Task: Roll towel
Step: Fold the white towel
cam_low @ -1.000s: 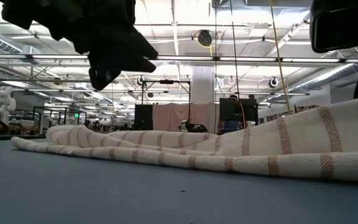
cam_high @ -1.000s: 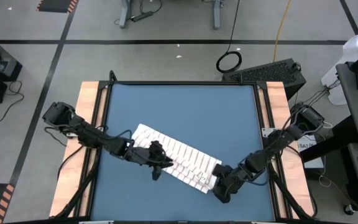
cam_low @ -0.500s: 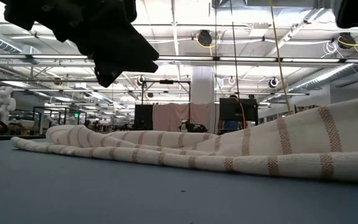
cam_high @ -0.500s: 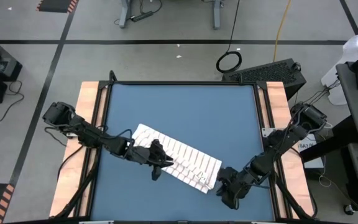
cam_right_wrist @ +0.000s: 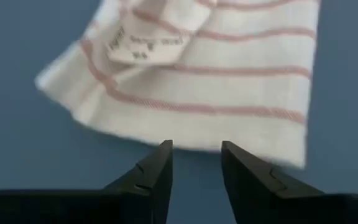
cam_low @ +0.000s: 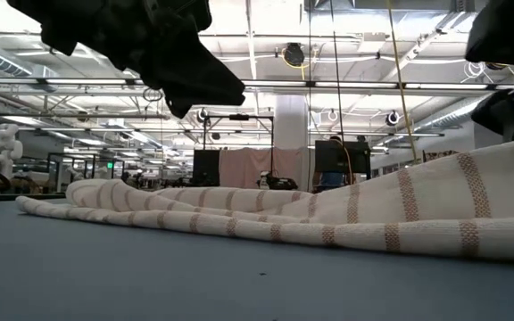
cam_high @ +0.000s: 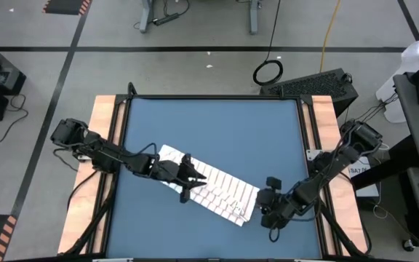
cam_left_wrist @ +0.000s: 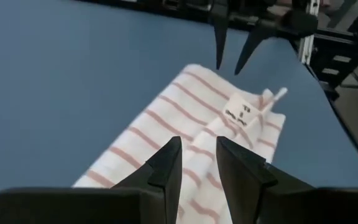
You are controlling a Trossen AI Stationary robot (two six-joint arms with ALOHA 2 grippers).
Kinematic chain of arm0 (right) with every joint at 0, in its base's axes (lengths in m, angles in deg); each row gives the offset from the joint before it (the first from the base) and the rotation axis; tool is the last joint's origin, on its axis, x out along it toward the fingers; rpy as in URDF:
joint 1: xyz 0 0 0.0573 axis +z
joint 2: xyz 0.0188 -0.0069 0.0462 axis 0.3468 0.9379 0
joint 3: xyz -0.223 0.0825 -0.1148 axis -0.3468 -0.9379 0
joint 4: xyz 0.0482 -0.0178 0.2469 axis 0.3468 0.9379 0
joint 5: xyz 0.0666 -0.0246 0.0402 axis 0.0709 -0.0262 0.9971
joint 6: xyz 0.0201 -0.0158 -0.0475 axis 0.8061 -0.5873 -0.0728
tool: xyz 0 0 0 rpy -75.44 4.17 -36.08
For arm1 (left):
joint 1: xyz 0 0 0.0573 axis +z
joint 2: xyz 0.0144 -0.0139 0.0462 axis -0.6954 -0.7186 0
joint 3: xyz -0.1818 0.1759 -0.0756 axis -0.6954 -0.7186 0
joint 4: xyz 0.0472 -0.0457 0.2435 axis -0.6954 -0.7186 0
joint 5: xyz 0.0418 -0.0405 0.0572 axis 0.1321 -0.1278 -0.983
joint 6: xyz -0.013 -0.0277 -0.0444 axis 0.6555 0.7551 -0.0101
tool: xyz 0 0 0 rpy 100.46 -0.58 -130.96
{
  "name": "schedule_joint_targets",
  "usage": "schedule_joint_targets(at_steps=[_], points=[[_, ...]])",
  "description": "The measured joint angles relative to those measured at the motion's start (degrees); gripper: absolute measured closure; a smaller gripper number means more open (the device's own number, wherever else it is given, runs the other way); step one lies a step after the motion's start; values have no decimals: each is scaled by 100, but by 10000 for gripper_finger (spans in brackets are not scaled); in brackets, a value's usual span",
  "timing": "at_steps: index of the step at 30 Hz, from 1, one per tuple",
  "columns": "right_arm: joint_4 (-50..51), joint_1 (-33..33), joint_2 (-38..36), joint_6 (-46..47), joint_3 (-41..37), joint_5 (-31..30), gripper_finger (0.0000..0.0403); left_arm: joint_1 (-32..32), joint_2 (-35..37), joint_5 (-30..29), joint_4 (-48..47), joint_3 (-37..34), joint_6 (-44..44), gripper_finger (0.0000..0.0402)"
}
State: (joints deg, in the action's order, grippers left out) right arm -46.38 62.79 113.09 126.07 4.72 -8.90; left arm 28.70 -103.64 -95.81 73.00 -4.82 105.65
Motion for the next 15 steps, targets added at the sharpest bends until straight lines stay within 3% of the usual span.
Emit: schedule_joint_targets(at_steps=[3,9,12,15], points=[[205,186,0,297,0,-499,275,-40,0,-177,35,0,-98,297],[-259,1044,0,1304,0,-2140,275,-455,0,-585,450,0,-291,297],[-687,1438,6,1882,0,-2578,275,-703,0,-774,939,0,-302,297],[-1376,1742,170,1868,0,-2787,275,-883,-89,-809,1322,33,-315,297]])
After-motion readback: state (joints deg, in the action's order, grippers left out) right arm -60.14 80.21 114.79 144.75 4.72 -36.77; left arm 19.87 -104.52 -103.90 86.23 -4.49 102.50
